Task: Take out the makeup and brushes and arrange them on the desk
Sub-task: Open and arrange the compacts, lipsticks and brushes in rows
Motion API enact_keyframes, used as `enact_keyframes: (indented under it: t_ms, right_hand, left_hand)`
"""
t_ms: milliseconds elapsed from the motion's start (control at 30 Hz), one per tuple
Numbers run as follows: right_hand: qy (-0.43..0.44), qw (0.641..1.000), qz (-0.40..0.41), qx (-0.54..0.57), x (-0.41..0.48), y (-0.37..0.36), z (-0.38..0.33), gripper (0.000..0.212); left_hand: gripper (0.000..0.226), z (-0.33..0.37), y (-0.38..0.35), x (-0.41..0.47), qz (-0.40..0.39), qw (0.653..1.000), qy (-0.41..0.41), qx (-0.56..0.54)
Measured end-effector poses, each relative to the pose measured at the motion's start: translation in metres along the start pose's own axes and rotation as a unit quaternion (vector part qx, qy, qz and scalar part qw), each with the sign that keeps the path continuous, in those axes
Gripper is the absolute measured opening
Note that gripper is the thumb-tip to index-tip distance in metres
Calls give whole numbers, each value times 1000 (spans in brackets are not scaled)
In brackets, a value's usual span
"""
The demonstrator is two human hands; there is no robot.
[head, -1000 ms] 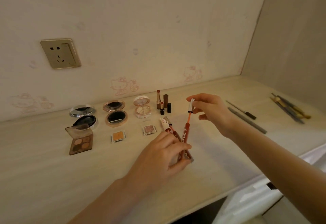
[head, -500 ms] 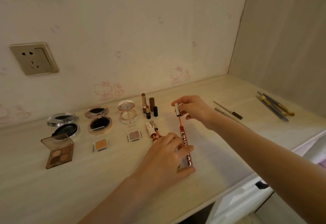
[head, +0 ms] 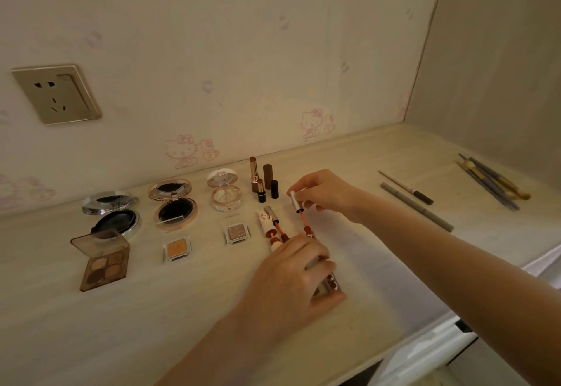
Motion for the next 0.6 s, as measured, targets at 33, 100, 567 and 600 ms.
enact_keyframes:
  t_ms: [33, 100, 567, 600]
  right_hand:
    - [3, 1000, 0, -3, 1, -1, 0, 18]
    - [10, 1000, 2, -9, 4, -4, -1, 17]
    - [60, 993, 32, -97, 23, -25, -4, 17]
    - [63, 992, 35, -100, 23, -26, -4, 17]
  left_hand:
    - [33, 0, 0, -1, 3, 1000, 2, -4]
    - [33, -1, 1, -1, 4, 1000, 14, -12]
    - [27, -8, 3, -6, 7, 996, 69, -54]
    - [27, -9, 2, -6, 7, 996, 70, -55]
Point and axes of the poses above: each hand's wrist, its own x-axis towards the middle knuckle, its own y-axis out of the back of the hand, z = x × y, the point moved 3 cm from there along x, towards the middle knuckle, and after that the axes turned 7 degrees about -x, right-handed, at the moved point
